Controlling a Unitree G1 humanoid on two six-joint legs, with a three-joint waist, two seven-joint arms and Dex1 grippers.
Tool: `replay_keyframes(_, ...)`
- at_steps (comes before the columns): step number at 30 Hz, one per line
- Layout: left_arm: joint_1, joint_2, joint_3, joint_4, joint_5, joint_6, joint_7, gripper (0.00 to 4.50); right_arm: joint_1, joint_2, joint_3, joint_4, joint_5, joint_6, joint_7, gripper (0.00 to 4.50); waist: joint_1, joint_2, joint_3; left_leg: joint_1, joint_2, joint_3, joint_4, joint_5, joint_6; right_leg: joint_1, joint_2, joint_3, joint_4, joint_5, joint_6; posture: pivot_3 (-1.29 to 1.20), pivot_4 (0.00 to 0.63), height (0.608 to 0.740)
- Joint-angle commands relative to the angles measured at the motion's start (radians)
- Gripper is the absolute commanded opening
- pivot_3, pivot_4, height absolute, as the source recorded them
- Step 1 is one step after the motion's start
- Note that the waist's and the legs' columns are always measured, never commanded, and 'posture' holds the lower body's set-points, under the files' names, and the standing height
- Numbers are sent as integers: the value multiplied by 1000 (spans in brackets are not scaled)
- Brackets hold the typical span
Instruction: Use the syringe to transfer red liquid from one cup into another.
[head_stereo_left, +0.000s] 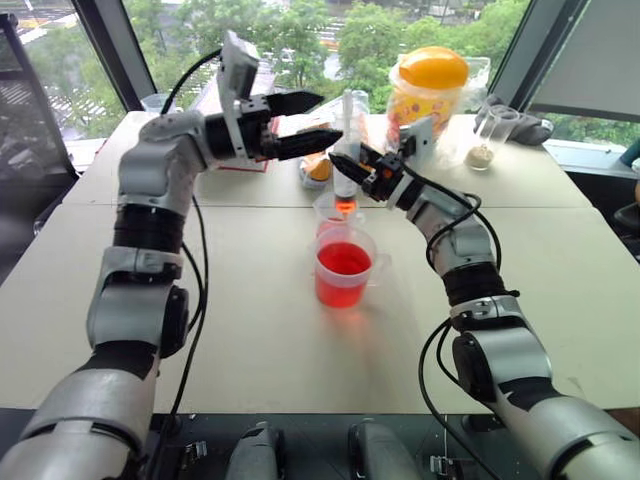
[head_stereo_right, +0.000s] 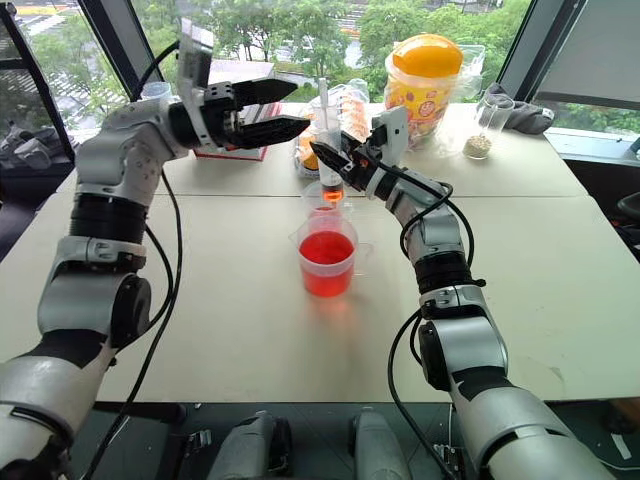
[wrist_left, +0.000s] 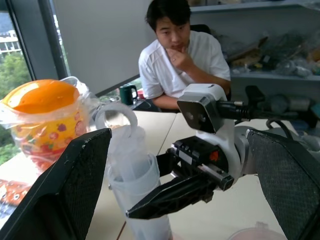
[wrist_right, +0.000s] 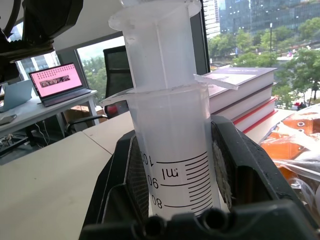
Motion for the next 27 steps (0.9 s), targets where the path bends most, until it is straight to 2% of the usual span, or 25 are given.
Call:
replay_keyframes(1,-74,-14,-6,73,21,-56,-36,4449,-13,7,-14,-13,-5,-28,1,1377,-1,0,0,0,0,0,0,0,0,0,0,0,0,0,0,0,150,740)
replay_keyframes(19,-196,-97,-4,361,119,-209,-28,4449,-10,14,-4,-42,-28,-26,20,1377,4,0,0,0,0,0,0,0,0,0,0,0,0,0,0,0,150,740)
replay_keyframes(20,-201,-102,-1,375,121,-215,-24,3925,-9,14,-3,-42,-29,-26,21,1377,4,0,0,0,0,0,0,0,0,0,0,0,0,0,0,0,150,740)
replay_keyframes(22,-209,-111,5,398,123,-224,-19,3183,-7,14,-1,-44,-31,-26,22,1377,4,0,0,0,0,0,0,0,0,0,0,0,0,0,0,0,150,740)
replay_keyframes(27,-213,-125,16,438,137,-250,-10,599,-1,14,4,-61,-33,-18,24,1377,2,0,0,0,0,0,0,0,0,0,0,0,0,0,0,0,150,740)
